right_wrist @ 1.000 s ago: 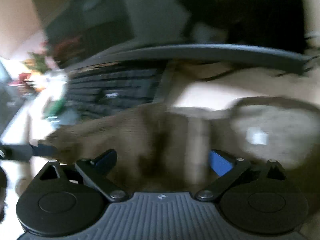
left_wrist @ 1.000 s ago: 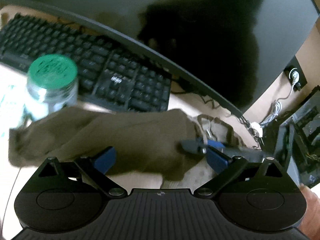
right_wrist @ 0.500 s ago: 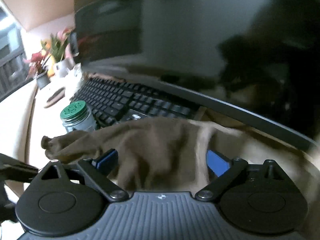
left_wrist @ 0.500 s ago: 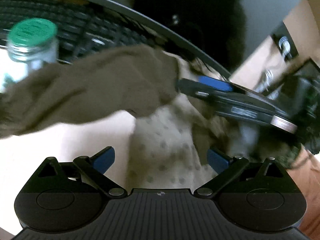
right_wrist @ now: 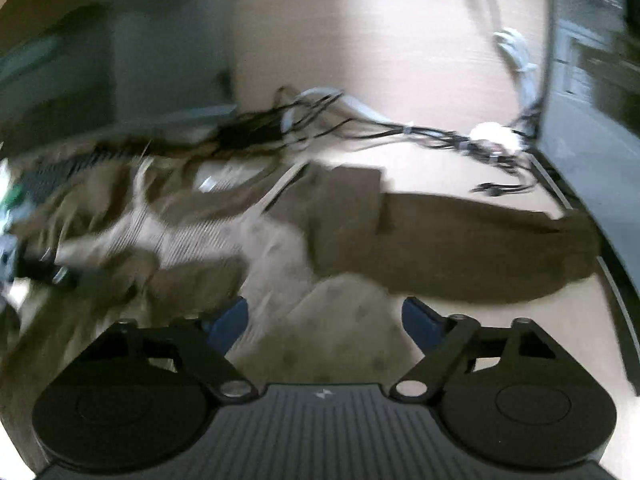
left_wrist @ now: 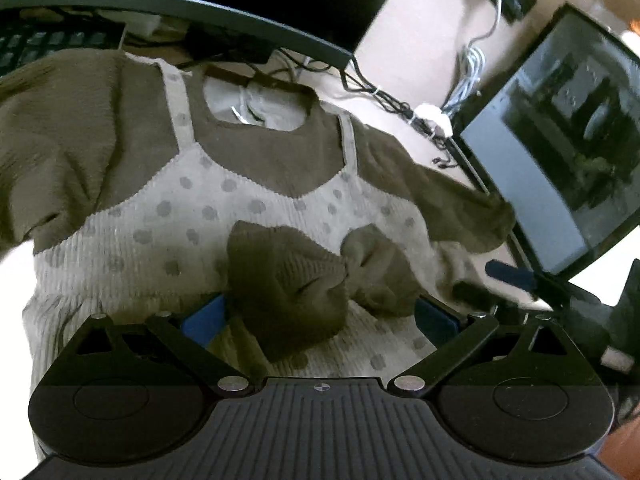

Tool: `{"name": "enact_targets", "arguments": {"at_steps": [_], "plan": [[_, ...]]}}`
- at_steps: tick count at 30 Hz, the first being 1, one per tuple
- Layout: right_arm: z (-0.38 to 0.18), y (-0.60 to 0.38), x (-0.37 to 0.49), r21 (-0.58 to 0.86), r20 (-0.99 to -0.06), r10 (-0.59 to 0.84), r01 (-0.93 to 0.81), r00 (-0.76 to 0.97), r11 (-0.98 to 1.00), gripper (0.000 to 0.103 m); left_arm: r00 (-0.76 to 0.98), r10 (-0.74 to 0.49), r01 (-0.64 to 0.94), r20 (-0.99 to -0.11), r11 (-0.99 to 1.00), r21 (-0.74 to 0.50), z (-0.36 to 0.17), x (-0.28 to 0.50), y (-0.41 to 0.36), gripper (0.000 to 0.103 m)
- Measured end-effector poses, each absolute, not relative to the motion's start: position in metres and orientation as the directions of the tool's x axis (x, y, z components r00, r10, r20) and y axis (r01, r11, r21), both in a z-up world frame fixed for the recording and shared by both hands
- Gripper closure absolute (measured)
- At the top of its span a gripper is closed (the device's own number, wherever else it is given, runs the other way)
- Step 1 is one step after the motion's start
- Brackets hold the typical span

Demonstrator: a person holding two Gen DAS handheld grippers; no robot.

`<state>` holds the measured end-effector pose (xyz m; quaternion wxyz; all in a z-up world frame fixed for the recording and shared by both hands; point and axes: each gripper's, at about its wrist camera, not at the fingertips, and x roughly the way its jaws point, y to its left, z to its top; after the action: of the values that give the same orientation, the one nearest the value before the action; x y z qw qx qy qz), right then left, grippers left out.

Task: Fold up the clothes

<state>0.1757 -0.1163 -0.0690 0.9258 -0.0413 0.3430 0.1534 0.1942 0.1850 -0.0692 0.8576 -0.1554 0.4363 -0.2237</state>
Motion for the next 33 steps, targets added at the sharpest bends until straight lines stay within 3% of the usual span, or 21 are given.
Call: {"name": "enact_targets", "arguments": {"at_steps": [3, 11, 14, 16, 18, 20, 26, 27, 30, 33], "plan": [[-0.087, -0.109, 0.158, -0.037, -0.673, 0.232, -0.345, 0.702, 0.938, 0.021, 0.509, -0.518, 0.275, -0.687, 0.855, -0.44, -0.069, 0.192, 0.184, 0.0], [-0.073, -0.14, 0.101, 0.006, -0.748, 0.222, -0.327, 0.626, 0.945, 0.022, 0.432, -0.605, 0.297, -0.669, 0.796, -0.528, -0.071, 0.165, 0.189, 0.0], [-0.05, -0.168, 0.113, 0.027, -0.693, 0.134, -0.16, 0.708, 0.987, 0.025, 0.429, -0.597, 0.255, -0.678, 0.8, -0.544, -0.071, 0.156, 0.193, 0.0], [-0.045, -0.185, 0.137, 0.037, -0.659, 0.037, -0.016, 0.751, 0.999, 0.032, 0.433, -0.597, 0.215, -0.675, 0.796, -0.566, -0.071, 0.157, 0.197, 0.0], [-0.045, -0.197, 0.158, 0.048, -0.64, -0.043, 0.096, 0.767, 0.994, 0.056, 0.434, -0.59, 0.173, -0.681, 0.796, -0.58, -0.07, 0.16, 0.197, 0.0], [-0.051, -0.204, 0.172, 0.049, -0.642, -0.087, 0.155, 0.762, 0.987, 0.064, 0.443, -0.581, 0.157, -0.683, 0.8, -0.579, -0.066, 0.16, 0.196, 0.0], [-0.068, -0.225, 0.213, 0.053, -0.646, -0.216, 0.326, 0.732, 0.944, 0.065, 0.493, -0.547, 0.164, -0.677, 0.823, -0.545, -0.044, 0.149, 0.194, 0.0], [-0.071, -0.228, 0.219, 0.054, -0.647, -0.237, 0.354, 0.724, 0.934, 0.07, 0.5, -0.539, 0.156, -0.678, 0.826, -0.542, -0.042, 0.147, 0.196, 0.0], [-0.071, -0.23, 0.227, 0.118, -0.636, -0.164, 0.305, 0.754, 0.945, 0.093, 0.519, -0.506, 0.12, -0.688, 0.841, -0.528, -0.041, 0.144, 0.205, 0.0], [-0.056, -0.211, 0.228, 0.099, -0.59, -0.093, 0.186, 0.802, 0.977, 0.098, 0.537, -0.487, 0.09, -0.689, 0.845, -0.527, -0.039, 0.143, 0.214, 0.0]]}}
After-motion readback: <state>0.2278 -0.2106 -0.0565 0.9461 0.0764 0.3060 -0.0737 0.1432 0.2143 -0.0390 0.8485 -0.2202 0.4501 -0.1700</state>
